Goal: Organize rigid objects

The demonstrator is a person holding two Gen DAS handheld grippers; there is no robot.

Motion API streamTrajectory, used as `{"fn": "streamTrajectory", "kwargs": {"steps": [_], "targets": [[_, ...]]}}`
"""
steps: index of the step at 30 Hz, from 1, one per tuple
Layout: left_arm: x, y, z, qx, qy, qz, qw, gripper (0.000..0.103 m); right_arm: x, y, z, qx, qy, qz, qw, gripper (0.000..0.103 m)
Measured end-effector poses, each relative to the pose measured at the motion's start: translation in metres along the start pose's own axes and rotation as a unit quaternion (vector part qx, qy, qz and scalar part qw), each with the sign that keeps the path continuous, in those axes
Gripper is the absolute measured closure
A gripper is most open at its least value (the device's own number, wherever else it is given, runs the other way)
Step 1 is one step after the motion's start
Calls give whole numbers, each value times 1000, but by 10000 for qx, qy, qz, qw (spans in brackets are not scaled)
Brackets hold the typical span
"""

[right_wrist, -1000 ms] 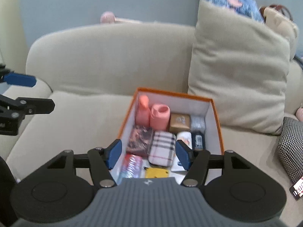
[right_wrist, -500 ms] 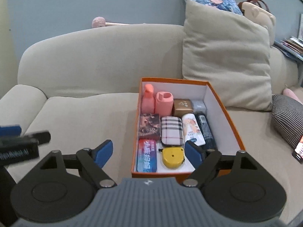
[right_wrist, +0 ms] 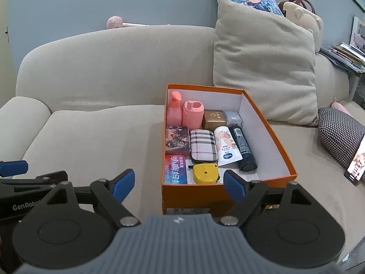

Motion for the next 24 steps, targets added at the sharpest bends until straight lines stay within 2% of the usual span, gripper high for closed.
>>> {"fn": "streamTrajectory", "kwargs": {"steps": [24], "targets": [[-1, 1, 0, 8, 36, -31, 10000, 14, 5, 5, -10, -60, -166, -141, 9997, 17]]}}
Point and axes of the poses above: each gripper's, at about its wrist camera, not at the fingertips, and y roughly the way its jaws point, z to its right, x to its underside, the point moved 7 cm from there along y, roughly the way its jaws point, and after that the axes turned 15 degrees about -z, right-handed, at the moved point
